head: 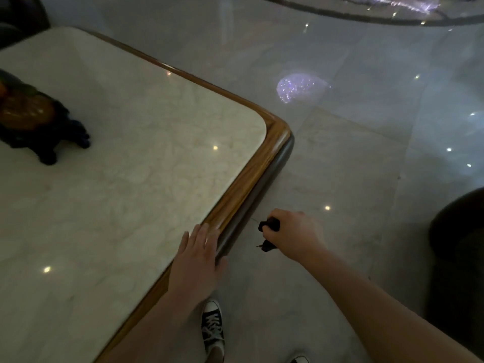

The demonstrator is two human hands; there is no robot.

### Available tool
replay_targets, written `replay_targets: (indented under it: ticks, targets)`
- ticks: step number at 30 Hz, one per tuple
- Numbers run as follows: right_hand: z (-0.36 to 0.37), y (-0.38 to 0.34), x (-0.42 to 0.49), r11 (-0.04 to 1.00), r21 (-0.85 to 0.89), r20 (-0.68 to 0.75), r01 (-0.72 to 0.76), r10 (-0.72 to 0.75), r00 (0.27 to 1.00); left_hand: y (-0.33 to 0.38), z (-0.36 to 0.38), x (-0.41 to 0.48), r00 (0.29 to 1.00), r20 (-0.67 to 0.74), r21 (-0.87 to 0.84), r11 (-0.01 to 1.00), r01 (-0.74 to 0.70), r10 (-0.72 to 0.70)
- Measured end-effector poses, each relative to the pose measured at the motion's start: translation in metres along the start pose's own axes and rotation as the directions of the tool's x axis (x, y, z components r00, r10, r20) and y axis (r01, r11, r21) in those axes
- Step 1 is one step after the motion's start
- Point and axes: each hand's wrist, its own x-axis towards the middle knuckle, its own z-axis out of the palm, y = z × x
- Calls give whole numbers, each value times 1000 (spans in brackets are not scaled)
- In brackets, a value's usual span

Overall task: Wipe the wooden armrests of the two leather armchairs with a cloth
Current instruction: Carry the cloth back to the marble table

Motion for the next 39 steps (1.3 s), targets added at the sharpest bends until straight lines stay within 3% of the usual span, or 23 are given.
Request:
replay_targets:
  ticks: [8, 18, 29, 33, 39]
  targets:
    - [60, -99, 71, 990, -72, 120, 118, -109, 987, -116, 15, 17, 998, 26, -31, 998, 62, -62]
    - [152, -128, 157, 965, -154, 232, 214, -175, 957, -196, 91, 60, 967, 67, -111, 961, 253, -247]
    - [258, -129, 286, 939, -28, 50, 342, -341, 939, -253, 183, 144, 924, 36, -31, 924, 381, -380]
    - [289, -129, 310, 920, -65, 5, 387, -387, 922, -262, 210, 164, 902, 39, -22, 902, 432, -431]
    - [316, -113, 318, 921, -101, 46, 376, -373, 927, -260, 237, 172, 899, 17, -16, 899, 438, -438]
